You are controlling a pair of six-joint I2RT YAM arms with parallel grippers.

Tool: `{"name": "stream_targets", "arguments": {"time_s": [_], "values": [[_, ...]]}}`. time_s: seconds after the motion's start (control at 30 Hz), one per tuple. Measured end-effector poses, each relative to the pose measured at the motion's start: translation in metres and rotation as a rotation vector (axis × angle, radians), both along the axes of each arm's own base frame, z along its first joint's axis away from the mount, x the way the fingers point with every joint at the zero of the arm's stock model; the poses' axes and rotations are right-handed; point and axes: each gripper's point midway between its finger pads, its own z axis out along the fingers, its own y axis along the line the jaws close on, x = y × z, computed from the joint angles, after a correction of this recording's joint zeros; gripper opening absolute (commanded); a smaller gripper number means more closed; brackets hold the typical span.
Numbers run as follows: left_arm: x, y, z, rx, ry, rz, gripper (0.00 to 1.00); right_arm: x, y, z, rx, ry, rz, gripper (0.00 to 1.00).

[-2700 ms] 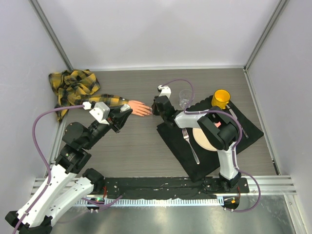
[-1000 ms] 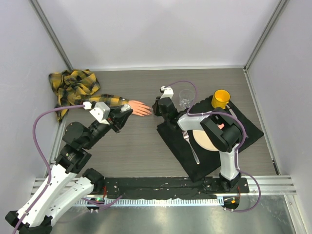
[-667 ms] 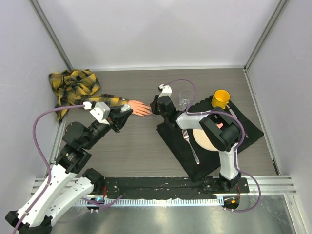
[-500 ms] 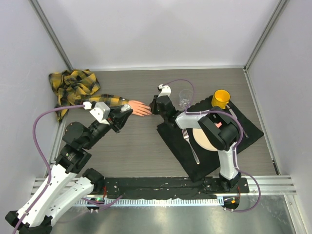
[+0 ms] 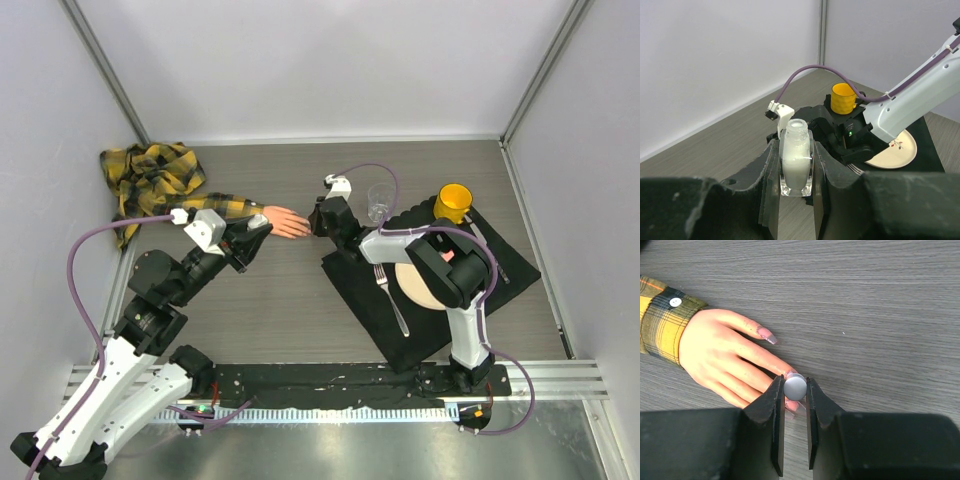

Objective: Paint the nails

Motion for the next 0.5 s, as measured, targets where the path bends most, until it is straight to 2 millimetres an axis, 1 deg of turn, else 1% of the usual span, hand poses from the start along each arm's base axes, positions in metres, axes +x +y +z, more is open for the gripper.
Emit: {"name": "stream_targets", "arguments": {"time_s": [0.5], "values": [[-0.0001,-0.0001,0.0,0.0,0.0,-0.001,0.0,0.0023,-0.0004,-0.0028,-0.01,0.007,-0.011,0.0]]}}
